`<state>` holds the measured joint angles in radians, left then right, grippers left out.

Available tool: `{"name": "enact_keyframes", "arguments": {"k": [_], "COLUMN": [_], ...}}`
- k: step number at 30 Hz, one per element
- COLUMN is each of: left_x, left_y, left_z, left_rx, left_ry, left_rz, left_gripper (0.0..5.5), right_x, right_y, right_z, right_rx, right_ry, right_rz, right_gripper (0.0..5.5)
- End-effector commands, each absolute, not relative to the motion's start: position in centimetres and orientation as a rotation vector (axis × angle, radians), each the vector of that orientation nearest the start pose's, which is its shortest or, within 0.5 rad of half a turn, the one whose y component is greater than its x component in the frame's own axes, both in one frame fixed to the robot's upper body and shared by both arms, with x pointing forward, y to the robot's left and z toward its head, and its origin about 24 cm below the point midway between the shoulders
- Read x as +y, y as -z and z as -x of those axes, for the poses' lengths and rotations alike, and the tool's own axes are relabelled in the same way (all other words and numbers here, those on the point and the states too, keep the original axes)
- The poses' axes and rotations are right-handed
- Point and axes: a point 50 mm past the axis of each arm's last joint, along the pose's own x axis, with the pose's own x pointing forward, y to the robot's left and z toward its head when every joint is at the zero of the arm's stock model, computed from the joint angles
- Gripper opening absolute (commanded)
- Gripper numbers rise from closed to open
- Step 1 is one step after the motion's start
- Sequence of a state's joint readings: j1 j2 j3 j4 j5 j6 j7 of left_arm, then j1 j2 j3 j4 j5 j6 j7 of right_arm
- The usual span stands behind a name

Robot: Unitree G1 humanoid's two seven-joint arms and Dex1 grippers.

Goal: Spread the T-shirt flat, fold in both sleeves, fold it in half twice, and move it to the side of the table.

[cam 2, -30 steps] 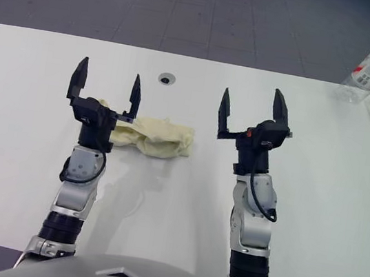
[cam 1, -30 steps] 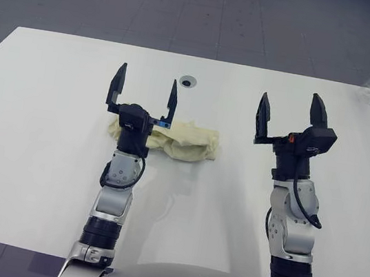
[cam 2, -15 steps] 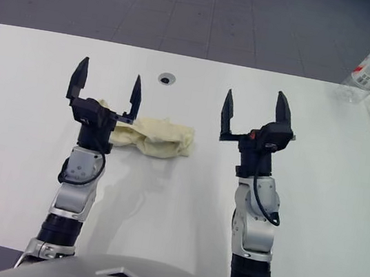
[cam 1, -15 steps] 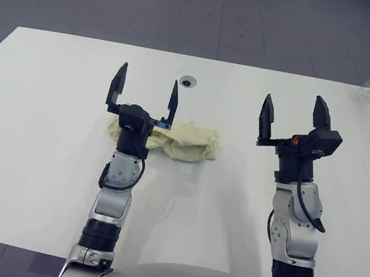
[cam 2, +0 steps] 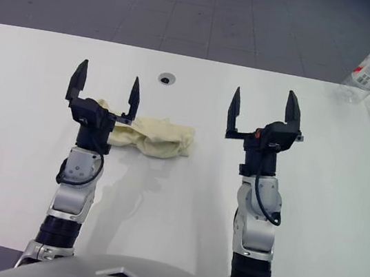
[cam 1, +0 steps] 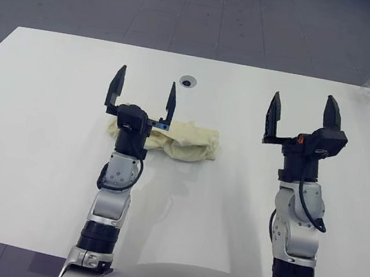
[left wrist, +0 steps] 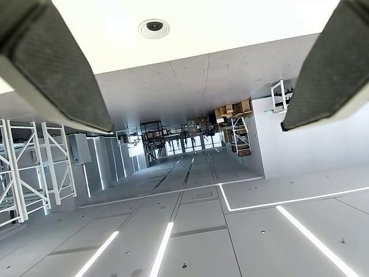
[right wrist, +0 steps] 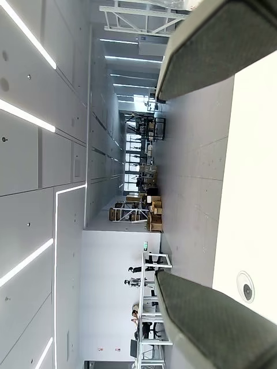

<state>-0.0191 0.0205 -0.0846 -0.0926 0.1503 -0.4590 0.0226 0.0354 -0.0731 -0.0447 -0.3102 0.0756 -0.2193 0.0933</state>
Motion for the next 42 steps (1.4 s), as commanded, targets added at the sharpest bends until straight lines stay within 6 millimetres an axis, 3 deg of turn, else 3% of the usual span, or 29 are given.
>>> {"name": "enact_keyframes", "arguments": {"k": [1,6,11,16,19,23,28,33,36,42], "left_x": [12.7,13.7,19.0,22.2,22.9,22.5,20.9,21.6,21.3,18.7], "left_y": [-10.8,-10.5,-10.6,-9.9,-9.1,-7.0,-3.7,-0.5,0.8,1.8], "left_z": [-24.3,-25.5,-28.9,-32.1,-33.7,-34.4,-33.1,-29.6,-27.6,-25.1], "left_rx": [-0.563,-0.484,-0.295,-0.197,-0.154,-0.095,-0.054,0.021,0.051,0.076], "left_ry": [0.095,0.130,0.092,0.092,0.078,0.150,0.345,0.486,0.543,0.628], "left_rz": [-0.132,-0.171,-0.427,-0.659,-0.786,-0.960,-1.059,-1.099,-1.087,-1.029], "left_gripper": [5.40,5.40,5.40,5.40,5.40,5.40,5.40,5.40,5.40,5.40], "right_x": [-16.6,-16.4,-16.0,-15.4,-15.0,-14.5,-14.1,-14.1,-14.0,-14.1], "right_y": [-12.6,-12.5,-12.1,-11.8,-11.6,-11.6,-11.5,-11.4,-11.4,-11.5], "right_z": [-23.4,-23.5,-24.1,-24.5,-24.7,-25.0,-25.1,-25.4,-25.3,-25.5], "right_rx": [-0.501,-0.498,-0.489,-0.490,-0.494,-0.500,-0.508,-0.499,-0.500,-0.499], "right_ry": [-0.058,-0.064,-0.073,-0.087,-0.099,-0.114,-0.127,-0.118,-0.115,-0.112], "right_rz": [0.035,0.034,0.031,0.035,0.041,0.043,0.054,0.038,0.044,0.043], "right_gripper": [5.39,5.39,5.39,5.39,5.39,5.39,5.39,5.39,5.39,5.39]}}
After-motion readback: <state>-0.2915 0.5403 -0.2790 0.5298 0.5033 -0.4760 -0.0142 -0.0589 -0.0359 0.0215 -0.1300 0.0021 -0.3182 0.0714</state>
